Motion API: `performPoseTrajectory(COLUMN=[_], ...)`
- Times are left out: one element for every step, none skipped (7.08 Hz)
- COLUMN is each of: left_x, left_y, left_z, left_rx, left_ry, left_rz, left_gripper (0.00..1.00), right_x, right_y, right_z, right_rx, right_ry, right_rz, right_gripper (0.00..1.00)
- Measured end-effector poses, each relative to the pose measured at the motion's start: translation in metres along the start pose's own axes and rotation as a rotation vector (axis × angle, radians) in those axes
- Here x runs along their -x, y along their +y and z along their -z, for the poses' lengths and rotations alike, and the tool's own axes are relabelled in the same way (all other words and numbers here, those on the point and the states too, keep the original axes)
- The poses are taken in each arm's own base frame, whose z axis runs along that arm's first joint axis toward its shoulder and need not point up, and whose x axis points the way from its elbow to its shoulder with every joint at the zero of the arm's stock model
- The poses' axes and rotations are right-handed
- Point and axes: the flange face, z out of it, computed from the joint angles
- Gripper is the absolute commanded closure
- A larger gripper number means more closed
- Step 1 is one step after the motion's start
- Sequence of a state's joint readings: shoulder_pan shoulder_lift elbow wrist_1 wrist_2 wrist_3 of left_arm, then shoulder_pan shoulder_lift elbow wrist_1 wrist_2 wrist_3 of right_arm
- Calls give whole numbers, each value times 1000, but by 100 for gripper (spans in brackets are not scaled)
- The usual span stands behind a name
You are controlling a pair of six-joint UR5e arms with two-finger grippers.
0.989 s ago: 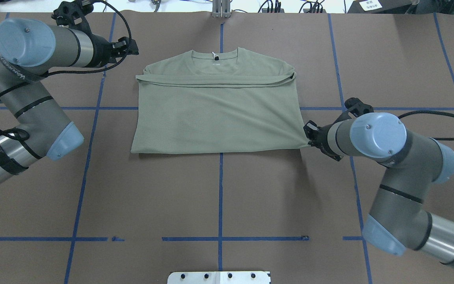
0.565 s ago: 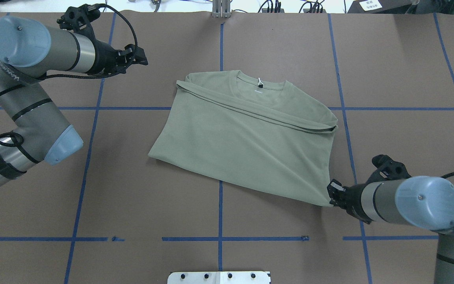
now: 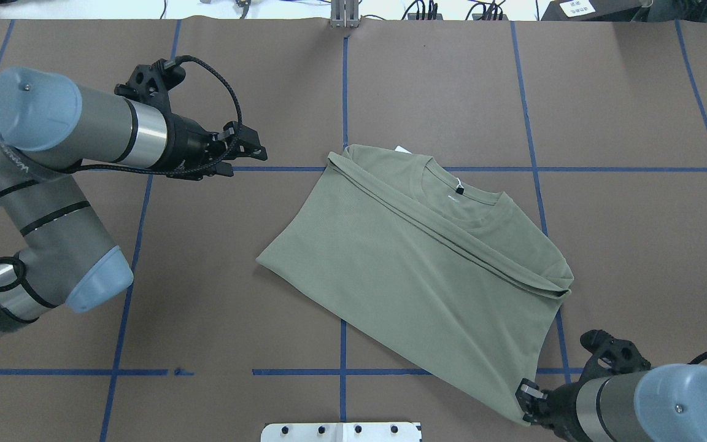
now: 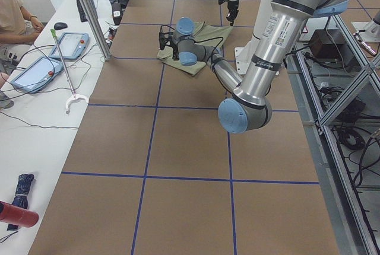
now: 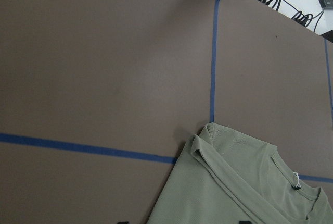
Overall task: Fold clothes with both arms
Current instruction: 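Drag the shirt corner toward the robot with the right gripper while the left approaches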
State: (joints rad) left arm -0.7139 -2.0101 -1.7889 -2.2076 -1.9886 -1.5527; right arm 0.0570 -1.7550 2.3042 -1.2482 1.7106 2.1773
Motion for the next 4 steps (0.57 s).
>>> performPoseTrajectory(left_x=[-3,-2,2,10], left_y=[16,34,54,74], left_z=[-6,-13,-24,-36], left_rx=[32,63,90,111], left_ry=[-6,-23,-49,-79], left_rz=[65,122,169,194], left_gripper=[31,30,30,30], right_x=[-7,-11,-9,3], right_y=[21,34,34,17], right_z=[-1,0,6,20], right_rx=[38,62,67,44], right_ry=[18,28,16,-26], right_rz=[10,21,15,-15], right_gripper=[0,0,0,0])
